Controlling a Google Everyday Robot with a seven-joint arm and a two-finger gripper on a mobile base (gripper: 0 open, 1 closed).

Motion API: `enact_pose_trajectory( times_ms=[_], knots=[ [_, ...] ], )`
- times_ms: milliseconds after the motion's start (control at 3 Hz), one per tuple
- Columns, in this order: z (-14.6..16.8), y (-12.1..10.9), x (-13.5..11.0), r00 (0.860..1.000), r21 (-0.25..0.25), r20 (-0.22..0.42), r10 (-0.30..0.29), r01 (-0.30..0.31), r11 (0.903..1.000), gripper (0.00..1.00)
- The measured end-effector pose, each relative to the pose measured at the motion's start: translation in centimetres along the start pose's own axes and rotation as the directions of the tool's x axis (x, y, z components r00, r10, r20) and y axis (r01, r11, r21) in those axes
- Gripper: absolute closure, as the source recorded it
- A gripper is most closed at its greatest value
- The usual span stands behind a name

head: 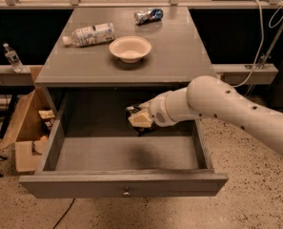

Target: Pick rxbar chocolate from top drawer and place on counter

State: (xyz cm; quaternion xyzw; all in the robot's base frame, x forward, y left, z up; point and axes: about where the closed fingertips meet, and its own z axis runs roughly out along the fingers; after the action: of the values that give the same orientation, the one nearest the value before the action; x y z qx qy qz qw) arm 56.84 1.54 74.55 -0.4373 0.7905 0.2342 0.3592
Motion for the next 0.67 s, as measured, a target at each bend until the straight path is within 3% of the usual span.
enact_pose_trajectory(
  times_ms=[333,667],
  knots=[
    [-5.23,-1.5,0.12,1.0,0.04,0.023,0.011,-0.012,0.9991,1.0],
    [-5.25,-1.5,0.11,1.0,0.041,0.023,0.011,-0.012,0.9991,1.0]
  ],
)
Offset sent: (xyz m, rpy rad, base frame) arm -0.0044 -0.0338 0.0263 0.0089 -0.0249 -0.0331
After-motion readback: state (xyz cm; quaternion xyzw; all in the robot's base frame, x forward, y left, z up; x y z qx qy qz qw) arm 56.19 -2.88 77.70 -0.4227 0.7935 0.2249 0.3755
